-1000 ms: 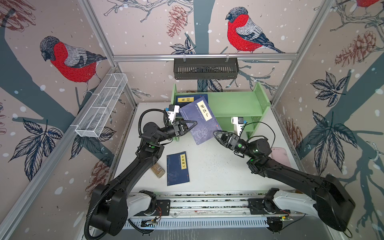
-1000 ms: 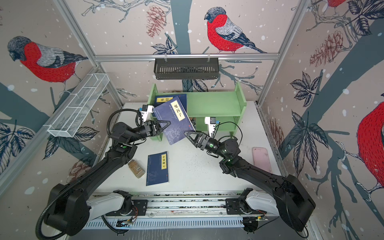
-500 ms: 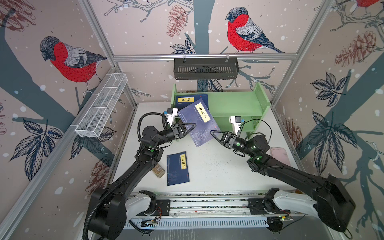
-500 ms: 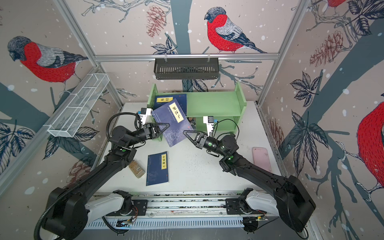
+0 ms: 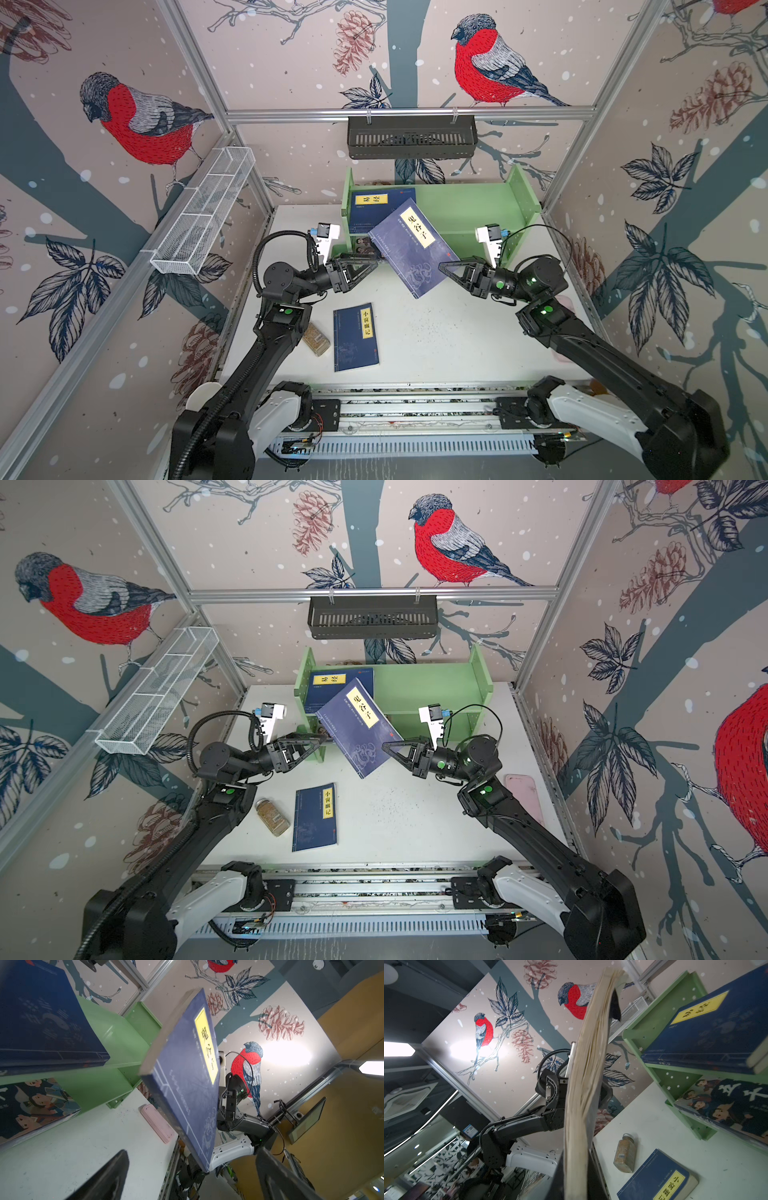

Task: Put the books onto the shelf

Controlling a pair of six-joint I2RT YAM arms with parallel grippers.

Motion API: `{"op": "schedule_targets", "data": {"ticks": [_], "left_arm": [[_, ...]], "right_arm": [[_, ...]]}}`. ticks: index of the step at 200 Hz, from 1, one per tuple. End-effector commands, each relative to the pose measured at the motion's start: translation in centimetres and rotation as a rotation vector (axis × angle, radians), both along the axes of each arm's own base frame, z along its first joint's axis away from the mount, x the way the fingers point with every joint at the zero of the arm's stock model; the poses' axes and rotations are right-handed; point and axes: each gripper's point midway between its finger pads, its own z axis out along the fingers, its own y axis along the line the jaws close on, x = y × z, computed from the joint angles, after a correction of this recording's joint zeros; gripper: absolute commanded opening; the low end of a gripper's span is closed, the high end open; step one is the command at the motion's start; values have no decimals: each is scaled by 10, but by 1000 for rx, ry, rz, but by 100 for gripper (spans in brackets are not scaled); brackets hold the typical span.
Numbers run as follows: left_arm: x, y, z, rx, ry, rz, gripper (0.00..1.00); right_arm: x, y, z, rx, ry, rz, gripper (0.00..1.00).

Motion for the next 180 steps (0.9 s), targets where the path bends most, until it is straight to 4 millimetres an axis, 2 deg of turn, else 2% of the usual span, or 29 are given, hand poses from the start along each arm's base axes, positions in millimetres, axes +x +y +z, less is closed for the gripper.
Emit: {"op": "schedule_targets", "data": {"ticks": [1, 31, 52, 68, 91, 101, 116, 144, 180], "left_arm": [[-16, -1, 1, 58, -118, -90, 97], [-17, 2, -6, 78, -119, -107, 97], [-19, 2, -3, 74, -128, -107, 97], [-22, 1, -3, 80, -130, -131, 97], [-19, -1, -12, 94, -78, -157, 94], [-15, -1, -15, 89, -48, -154, 89], [-13, -1, -15, 77, -18, -165, 74], [-20, -1, -3, 44, -42, -186, 52], [-24, -2, -4, 41, -25, -195, 25]], "right_arm": [[-18, 2, -2, -63, -69, 99, 0], [-24, 2, -1, -95, -74, 132, 0], [-26, 4, -9, -133, -58, 156, 0], [-31, 3, -7, -135, -63, 182, 0], [-30, 4, -8, -169, -76, 187, 0], [-31, 5, -8, -180, -75, 206, 0], [-33, 7, -7, -191, -73, 233, 0], [-32, 8, -11, -207, -62, 254, 0], [-29, 10, -15, -232, -60, 254, 0]]}}
